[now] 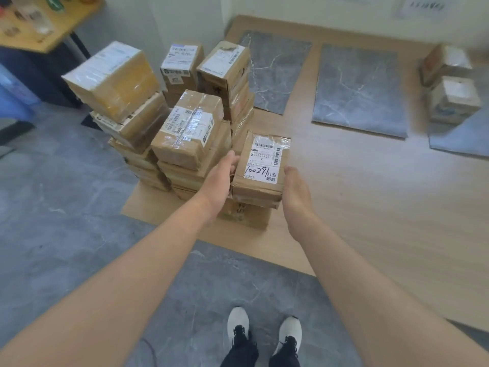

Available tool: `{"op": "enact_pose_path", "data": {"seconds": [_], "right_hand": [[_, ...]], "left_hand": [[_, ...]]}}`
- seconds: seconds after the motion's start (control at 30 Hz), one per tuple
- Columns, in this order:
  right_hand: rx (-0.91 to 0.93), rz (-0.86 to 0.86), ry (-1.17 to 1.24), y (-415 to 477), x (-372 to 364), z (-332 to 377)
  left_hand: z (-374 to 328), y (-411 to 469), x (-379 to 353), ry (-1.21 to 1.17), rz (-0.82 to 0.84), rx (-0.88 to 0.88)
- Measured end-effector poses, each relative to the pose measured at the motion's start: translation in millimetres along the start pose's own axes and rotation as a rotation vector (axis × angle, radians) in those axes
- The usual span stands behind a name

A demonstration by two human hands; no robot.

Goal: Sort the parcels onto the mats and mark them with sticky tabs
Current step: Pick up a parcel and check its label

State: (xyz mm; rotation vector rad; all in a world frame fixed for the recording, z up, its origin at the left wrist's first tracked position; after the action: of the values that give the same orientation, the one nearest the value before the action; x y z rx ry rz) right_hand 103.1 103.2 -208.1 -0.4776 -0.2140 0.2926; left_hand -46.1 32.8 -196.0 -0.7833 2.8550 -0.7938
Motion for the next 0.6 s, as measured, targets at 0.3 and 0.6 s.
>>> {"op": "enact_pose_path", "data": {"seconds": [0.3,0.6], "right_hand": [[0.149,-0.148,0.141,-7,95,54],[0.243,-0.209,0.189,1,246,57]], "left_hand": [[-73,-26,-90,0.016,0.106,-0.138],[-95,-51,-233,0.013,0.17,-0.161]]}}
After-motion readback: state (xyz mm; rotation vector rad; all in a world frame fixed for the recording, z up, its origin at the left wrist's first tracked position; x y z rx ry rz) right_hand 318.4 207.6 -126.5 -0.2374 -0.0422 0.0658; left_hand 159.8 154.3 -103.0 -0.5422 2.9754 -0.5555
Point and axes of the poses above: each hand's wrist, its own y-axis towards the middle knuckle, its own x-axis out of the back of the hand, z = x × y, the point moved 5 cm from there along y, towards the middle knuckle, and after that the axes turned 3 degrees about x, right-handed, at the moved point
